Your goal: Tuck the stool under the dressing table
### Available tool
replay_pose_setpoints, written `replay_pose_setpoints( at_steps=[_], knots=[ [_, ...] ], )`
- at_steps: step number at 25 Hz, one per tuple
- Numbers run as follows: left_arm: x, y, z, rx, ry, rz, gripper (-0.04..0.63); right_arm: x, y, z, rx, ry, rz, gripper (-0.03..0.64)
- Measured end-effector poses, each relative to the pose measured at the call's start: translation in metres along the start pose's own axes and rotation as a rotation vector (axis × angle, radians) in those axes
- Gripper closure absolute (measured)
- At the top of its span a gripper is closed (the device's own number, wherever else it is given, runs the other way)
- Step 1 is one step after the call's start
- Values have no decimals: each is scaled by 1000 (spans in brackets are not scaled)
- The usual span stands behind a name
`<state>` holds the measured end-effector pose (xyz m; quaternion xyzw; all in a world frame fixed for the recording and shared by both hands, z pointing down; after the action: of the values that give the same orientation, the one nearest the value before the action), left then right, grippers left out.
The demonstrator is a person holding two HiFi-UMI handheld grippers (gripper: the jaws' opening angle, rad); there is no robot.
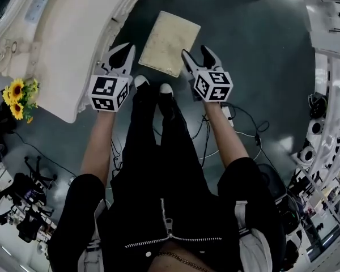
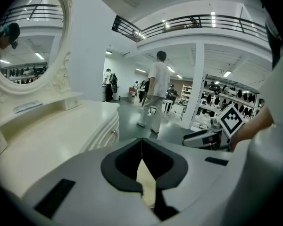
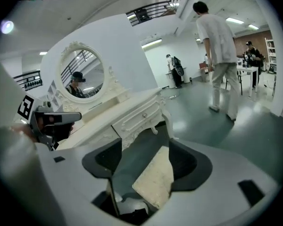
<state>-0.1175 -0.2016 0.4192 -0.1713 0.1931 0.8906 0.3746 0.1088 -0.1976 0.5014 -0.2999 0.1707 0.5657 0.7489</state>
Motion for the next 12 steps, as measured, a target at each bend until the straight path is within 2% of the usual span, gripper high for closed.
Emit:
replay_pose_setpoints(
  at_steps=[6, 12],
  knots=[
    [-12, 8, 28, 13, 34, 5, 574, -46, -20, 71, -122, 145, 25, 285],
    [-42, 21, 75, 18, 71, 16, 574, -103, -63, 147, -280, 274, 79, 253]
  ],
)
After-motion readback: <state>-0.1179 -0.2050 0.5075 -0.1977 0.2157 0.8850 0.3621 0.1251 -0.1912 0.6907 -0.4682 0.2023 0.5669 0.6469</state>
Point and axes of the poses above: the fingertips, and each gripper's own axes: x backward along the fingers, y to its left, z out of its underside, the point moved 4 cm from there along x, backward along the fingers, and after that the axes turned 12 degrees about z, right-handed, at the moved point
